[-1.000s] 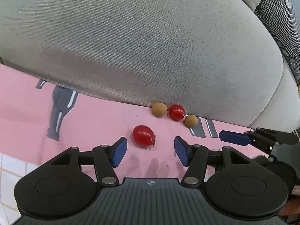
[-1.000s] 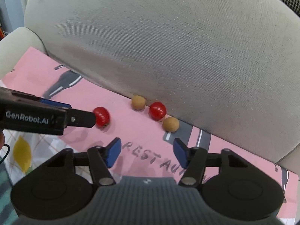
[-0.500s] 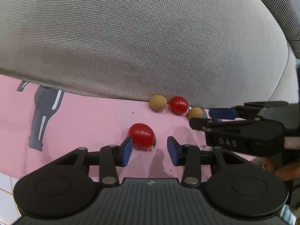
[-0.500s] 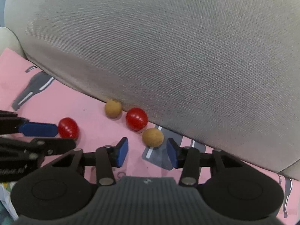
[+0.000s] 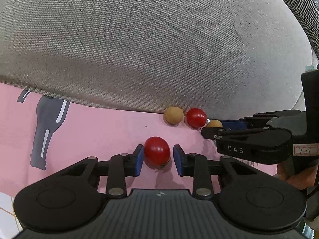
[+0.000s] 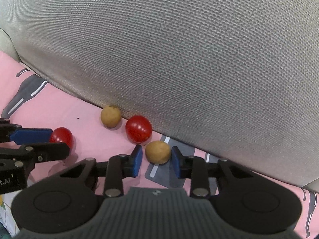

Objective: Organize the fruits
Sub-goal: 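Close the left tool on a red tomato while the right tool grasps a brown nut, then carry the tomato and nut over the green colander and lower them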

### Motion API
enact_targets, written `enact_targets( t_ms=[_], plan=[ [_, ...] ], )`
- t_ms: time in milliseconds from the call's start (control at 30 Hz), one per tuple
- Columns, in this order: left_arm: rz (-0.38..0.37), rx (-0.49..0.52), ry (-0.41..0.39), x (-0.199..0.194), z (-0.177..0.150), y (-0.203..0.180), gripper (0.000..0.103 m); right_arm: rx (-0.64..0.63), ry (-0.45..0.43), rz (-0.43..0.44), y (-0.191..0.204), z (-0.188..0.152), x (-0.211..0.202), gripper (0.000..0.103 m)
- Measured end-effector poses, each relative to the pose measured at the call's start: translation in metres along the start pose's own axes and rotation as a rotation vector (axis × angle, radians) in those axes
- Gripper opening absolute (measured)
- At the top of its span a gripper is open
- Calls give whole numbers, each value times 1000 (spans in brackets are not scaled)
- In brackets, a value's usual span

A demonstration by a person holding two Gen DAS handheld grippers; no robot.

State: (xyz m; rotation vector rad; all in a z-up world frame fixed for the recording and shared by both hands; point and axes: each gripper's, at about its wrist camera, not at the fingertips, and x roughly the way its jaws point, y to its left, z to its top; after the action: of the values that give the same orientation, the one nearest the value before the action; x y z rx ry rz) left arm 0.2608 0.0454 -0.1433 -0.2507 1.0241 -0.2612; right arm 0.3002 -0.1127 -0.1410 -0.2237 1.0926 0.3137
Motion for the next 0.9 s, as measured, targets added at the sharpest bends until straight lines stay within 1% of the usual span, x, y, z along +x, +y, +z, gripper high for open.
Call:
enact_targets(
  t_ms=[100, 133, 367, 600, 900],
  plan=[
    [3, -5, 6, 1, -1, 1, 33, 5, -1, 4, -2, -1, 4, 28],
    [4, -4, 5, -1, -1, 2, 32, 5, -2, 6, -1, -2, 5, 25],
    [7, -9, -7, -8, -1, 0, 32, -1, -13, -1, 1, -4, -2, 25],
    [-11, -21, -26, -27, -3, 0, 32, -22, -53, -2, 9, -8, -31, 25],
    [-35, -15, -71, -64, -4, -11, 32, -42, -122, 40, 29, -25, -81, 25]
  ],
)
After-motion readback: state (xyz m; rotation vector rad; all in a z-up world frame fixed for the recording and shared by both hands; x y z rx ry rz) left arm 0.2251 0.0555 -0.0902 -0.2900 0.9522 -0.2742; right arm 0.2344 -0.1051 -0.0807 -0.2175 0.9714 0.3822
